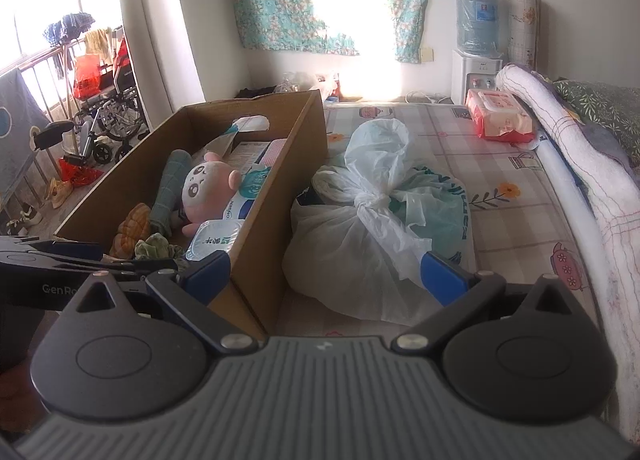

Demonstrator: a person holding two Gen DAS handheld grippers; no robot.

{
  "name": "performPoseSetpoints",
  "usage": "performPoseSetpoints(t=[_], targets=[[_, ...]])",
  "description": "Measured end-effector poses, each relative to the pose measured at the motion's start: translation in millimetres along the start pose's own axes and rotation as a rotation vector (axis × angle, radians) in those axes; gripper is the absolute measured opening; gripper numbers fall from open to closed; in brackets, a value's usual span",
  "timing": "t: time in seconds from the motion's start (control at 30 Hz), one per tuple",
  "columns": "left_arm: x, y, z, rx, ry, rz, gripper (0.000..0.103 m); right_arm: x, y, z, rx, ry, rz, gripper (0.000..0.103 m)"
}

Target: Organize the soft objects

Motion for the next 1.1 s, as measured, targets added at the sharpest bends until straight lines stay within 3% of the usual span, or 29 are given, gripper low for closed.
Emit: performPoseSetpoints(t=[0.23,1.1], targets=[[-9,2,1,-0.008,-0.036,-0.022,0.103,-7,1,13,-0.034,0.001,-0.014,0.102],[-20,10,5,-0.043,-0.047,-0.053,0.103,-19,6,31,-0.074,-0.004,-0.036,0.102]])
Point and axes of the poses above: each gripper's, at about its wrist camera, not at the fingertips, and z roughly the way its jaws point, x to its right, y to its underside, the point moved 7 cm from there along z, roughly the way its jaws point, and after that the axes turned 1 degree about -y, right-handed, at the moved point
